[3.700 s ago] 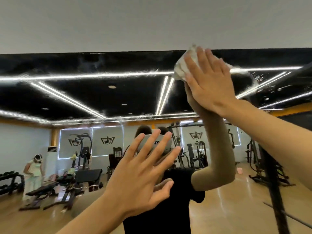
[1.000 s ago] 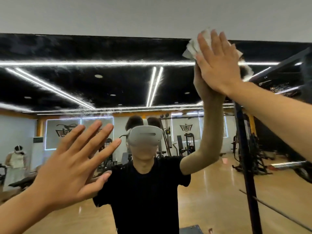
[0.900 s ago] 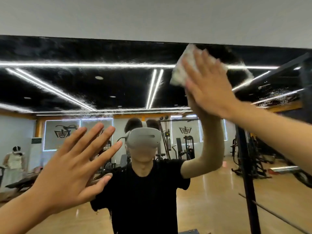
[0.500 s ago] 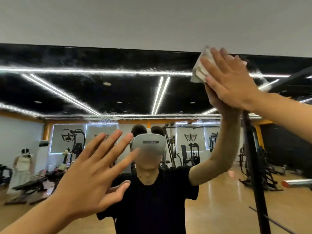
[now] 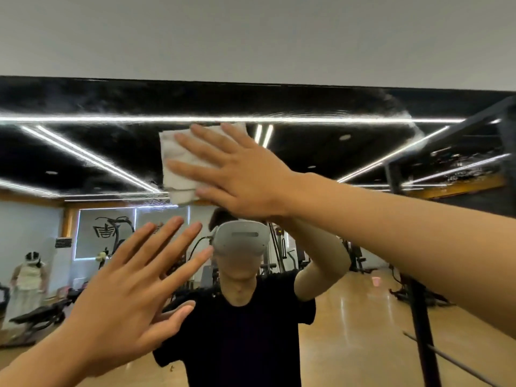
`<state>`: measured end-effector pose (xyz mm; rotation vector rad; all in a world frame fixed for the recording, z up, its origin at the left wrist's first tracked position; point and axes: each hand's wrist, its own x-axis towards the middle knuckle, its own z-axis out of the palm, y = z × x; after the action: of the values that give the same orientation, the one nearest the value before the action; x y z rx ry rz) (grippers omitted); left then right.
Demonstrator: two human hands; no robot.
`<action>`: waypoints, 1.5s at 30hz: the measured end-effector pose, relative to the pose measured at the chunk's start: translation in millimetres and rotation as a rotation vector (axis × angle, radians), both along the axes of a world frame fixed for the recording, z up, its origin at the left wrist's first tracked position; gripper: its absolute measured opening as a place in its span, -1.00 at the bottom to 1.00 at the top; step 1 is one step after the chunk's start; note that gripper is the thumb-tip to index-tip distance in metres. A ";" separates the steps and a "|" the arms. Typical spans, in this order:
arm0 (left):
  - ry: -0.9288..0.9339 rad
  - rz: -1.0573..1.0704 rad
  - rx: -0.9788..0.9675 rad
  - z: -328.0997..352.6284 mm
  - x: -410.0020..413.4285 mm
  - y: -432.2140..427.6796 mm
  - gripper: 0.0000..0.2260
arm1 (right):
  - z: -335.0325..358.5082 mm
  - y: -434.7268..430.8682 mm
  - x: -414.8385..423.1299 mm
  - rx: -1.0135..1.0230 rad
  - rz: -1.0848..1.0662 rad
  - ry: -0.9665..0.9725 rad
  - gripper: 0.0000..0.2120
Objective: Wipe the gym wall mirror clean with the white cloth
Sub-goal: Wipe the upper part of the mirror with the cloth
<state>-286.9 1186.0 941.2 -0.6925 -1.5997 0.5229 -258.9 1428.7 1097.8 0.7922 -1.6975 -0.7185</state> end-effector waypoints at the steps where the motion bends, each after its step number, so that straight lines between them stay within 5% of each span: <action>1: 0.004 -0.003 0.000 -0.3 -0.9 0.6 -0.27 | 2.1 25.1 2.5 -0.023 -0.001 -0.002 -0.43; 9: 0.042 -0.043 0.019 -1.2 -7.7 6.5 -0.28 | -2.0 252.1 37.2 -0.671 -0.178 -0.009 -0.45; 14: 0.084 -0.101 0.030 0.6 -6.1 9.2 -0.36 | 16.9 221.5 30.5 -0.880 -0.172 0.044 -0.38; 20: 0.027 -0.022 0.034 0.3 -0.5 9.1 -0.29 | 44.4 62.9 4.6 -0.605 -0.071 0.084 -0.41; 27: 0.002 -0.009 -0.001 2.0 6.2 1.2 -0.30 | -6.5 -82.1 -8.0 -0.202 -0.079 0.069 -0.44; 32: -0.022 -0.048 0.013 1.0 4.2 1.8 -0.31 | -21.6 2.6 -0.7 -0.156 -0.054 0.035 -0.45; 45: -0.092 -0.091 0.060 3.7 8.3 4.6 -0.28 | -71.7 265.4 29.8 -0.702 -0.157 0.033 -0.43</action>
<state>-278.7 1190.5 944.9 -0.7500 -1.6540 0.3797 -229.1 1694.1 1026.1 0.1557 -1.8231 -0.1942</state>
